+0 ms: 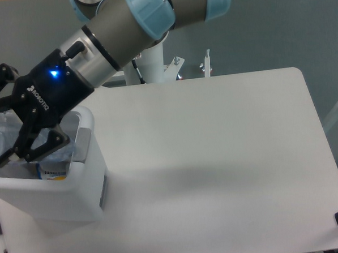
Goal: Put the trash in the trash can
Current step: 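Carry the bottle over the white bin and lower it in, then open the gripper to drop the bottle into the bin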
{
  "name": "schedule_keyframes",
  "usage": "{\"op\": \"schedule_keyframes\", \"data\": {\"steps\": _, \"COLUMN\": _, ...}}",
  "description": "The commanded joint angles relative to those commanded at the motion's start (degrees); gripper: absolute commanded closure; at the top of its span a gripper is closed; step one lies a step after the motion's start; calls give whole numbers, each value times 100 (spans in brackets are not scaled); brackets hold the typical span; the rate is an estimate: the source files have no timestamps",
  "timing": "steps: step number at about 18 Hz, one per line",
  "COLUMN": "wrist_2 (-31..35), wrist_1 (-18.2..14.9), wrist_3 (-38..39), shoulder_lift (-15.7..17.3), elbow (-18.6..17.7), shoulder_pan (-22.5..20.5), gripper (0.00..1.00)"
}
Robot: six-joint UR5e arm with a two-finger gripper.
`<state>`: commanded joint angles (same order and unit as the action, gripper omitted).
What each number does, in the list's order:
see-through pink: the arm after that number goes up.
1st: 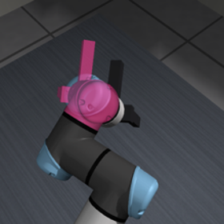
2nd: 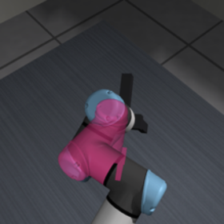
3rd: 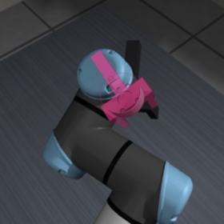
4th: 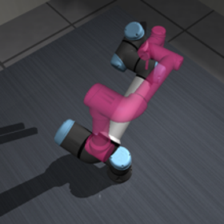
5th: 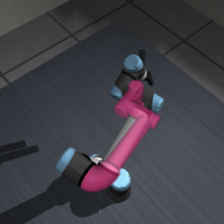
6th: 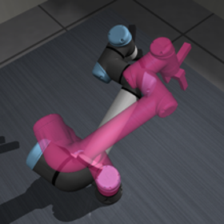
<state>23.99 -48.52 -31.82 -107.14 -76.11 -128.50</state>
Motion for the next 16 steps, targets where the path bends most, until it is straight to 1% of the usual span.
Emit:
{"op": "schedule_keyframes", "data": {"steps": 4, "wrist_2": 9, "wrist_1": 17, "wrist_3": -44, "shoulder_lift": -26, "elbow": -123, "shoulder_pan": 53, "gripper": 46}}
{"op": "schedule_keyframes", "data": {"steps": 8, "wrist_2": 97, "wrist_1": 17, "wrist_3": -360, "shoulder_lift": -18, "elbow": -421, "shoulder_pan": 79, "gripper": 44}}
{"op": "schedule_keyframes", "data": {"steps": 12, "wrist_2": 123, "wrist_1": 61, "wrist_3": -404, "shoulder_lift": -70, "elbow": -492, "shoulder_pan": 114, "gripper": 43}}
{"op": "schedule_keyframes", "data": {"steps": 13, "wrist_2": 123, "wrist_1": 70, "wrist_3": -413, "shoulder_lift": -88, "elbow": -492, "shoulder_pan": 115, "gripper": 41}}
{"op": "schedule_keyframes", "data": {"steps": 15, "wrist_2": 123, "wrist_1": 70, "wrist_3": -491, "shoulder_lift": -132, "elbow": -492, "shoulder_pan": 115, "gripper": 28}}
{"op": "schedule_keyframes", "data": {"steps": 16, "wrist_2": 123, "wrist_1": 70, "wrist_3": -562, "shoulder_lift": -149, "elbow": -510, "shoulder_pan": 115, "gripper": 25}}
